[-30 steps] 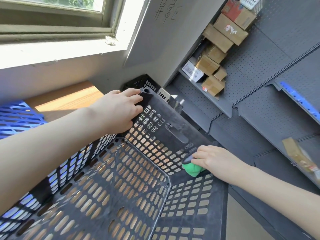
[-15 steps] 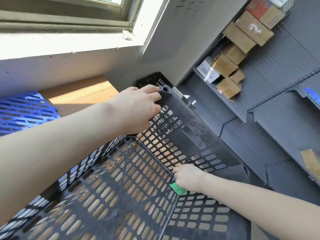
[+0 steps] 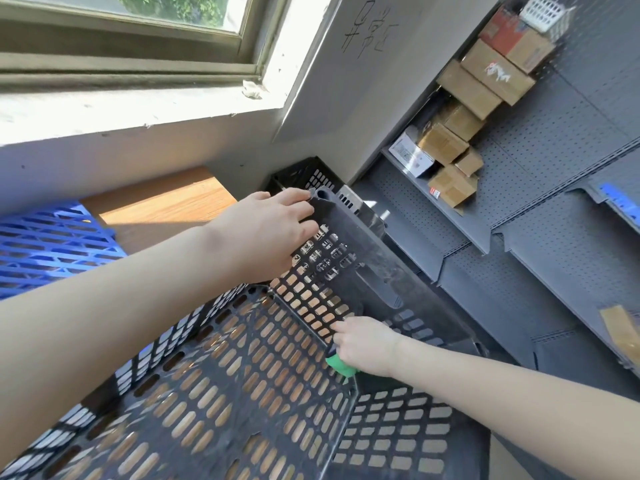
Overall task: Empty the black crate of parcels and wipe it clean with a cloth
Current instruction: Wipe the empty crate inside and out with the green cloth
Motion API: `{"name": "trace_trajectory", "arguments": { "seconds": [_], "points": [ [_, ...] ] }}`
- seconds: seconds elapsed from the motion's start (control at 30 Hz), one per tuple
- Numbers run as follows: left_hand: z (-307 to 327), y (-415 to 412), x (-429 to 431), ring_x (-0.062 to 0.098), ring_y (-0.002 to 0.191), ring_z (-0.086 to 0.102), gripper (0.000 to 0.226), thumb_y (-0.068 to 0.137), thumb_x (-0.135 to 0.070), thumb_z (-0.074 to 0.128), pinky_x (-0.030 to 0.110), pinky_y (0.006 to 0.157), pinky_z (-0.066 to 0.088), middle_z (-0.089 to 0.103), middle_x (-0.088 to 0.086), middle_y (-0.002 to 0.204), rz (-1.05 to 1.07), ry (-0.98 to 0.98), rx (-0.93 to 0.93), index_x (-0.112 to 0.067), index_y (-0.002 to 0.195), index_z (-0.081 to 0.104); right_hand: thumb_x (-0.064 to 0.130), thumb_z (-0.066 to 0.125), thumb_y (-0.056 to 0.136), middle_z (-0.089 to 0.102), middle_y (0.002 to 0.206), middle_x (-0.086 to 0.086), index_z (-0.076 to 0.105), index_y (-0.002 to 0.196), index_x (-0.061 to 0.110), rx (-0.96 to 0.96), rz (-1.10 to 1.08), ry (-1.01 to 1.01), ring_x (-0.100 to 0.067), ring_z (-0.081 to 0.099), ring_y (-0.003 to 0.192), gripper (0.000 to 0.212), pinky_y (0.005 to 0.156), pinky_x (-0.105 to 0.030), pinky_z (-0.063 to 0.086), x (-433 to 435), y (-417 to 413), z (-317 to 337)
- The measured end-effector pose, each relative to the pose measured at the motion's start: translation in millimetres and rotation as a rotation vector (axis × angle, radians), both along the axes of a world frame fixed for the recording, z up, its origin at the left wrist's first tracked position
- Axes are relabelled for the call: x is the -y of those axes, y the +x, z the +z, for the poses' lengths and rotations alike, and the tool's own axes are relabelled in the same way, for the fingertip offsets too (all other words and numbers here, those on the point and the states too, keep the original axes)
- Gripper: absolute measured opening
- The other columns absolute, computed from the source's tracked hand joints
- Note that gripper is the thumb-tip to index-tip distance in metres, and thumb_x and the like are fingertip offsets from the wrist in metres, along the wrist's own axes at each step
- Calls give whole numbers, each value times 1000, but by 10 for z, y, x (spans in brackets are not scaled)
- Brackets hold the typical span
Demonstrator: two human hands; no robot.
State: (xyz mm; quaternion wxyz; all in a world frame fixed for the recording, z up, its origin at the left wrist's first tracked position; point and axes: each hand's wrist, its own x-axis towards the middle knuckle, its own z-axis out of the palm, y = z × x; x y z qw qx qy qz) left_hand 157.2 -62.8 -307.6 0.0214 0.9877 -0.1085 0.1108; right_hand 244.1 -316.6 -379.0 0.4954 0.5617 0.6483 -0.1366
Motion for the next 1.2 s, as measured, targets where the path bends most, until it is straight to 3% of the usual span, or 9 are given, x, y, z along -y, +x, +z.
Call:
{"name": "trace_trajectory", "arguments": {
  "seconds": [0.2, 0.33, 0.43, 0.53, 0.67, 0.8, 0.9, 1.03, 1.2],
  "points": [
    [-41, 31, 6, 21, 146, 22, 55, 85, -26, 55, 43, 103, 43, 47, 0, 144, -18, -32, 55, -18, 139, 47, 20, 78, 69, 66, 78, 3, 74, 80, 17, 9, 36, 372, -19, 58, 80, 12, 67, -30, 49, -757, 142, 221],
    [-69, 41, -13, 20, 146, 23, 51, 86, -26, 56, 43, 100, 45, 48, -1, 141, -19, -37, 57, -19, 136, 49, 12, 51, 92, 66, 106, -4, 65, 106, 12, 210, 143, 482, -19, 57, 93, 20, 69, -18, 37, -1159, 142, 295],
    [-74, 40, -15, 22, 144, 27, 51, 83, -21, 57, 44, 99, 47, 50, 1, 140, -19, -44, 80, -17, 133, 53, 6, 52, 84, 66, 82, -8, 69, 86, 8, 177, 1, 547, -24, 58, 77, 18, 62, -23, 37, -1074, 54, 112],
    [-66, 41, -13, 22, 146, 23, 54, 84, -22, 56, 46, 103, 43, 47, 3, 144, -14, -48, 54, -17, 137, 50, 11, 68, 72, 63, 75, -1, 70, 77, 14, 211, 60, 429, -21, 55, 73, 5, 63, -31, 39, -802, 95, -242],
    [-44, 36, 0, 20, 148, 17, 53, 87, -26, 53, 44, 106, 40, 41, 0, 148, -5, -23, 29, -20, 140, 45, 17, 60, 85, 68, 96, 2, 73, 96, 18, 94, -61, 148, -18, 58, 86, 18, 65, -30, 40, -419, -72, -564],
    [-28, 30, -4, 19, 148, 16, 52, 89, -25, 51, 43, 106, 40, 40, -1, 148, 10, -9, 8, -20, 140, 45, 24, 78, 61, 65, 71, 8, 75, 73, 23, 48, -55, 187, -13, 57, 67, 13, 54, -26, 40, -259, -77, -512],
    [-22, 20, -5, 22, 146, 23, 49, 87, -23, 54, 44, 103, 43, 46, 2, 144, -15, -37, 47, -16, 135, 51, 29, 74, 70, 67, 73, 10, 76, 81, 30, 40, 37, 145, -12, 60, 76, 11, 61, -24, 43, -164, -74, -329],
    [-40, 17, -13, 22, 146, 25, 49, 86, -23, 55, 43, 102, 44, 48, 3, 143, -17, -32, 59, -16, 134, 53, 36, 88, 46, 62, 59, 12, 71, 53, 28, 5, 0, 97, -12, 58, 66, 21, 60, -23, 43, 136, -92, -112],
    [-63, 11, -28, 24, 143, 32, 49, 82, -24, 60, 43, 97, 48, 52, 4, 140, -30, -26, 106, -15, 130, 58, 29, 83, 62, 63, 71, 7, 74, 67, 23, 29, 16, 167, -18, 54, 74, 12, 65, -28, 41, 390, -116, 298]
  ]
}}
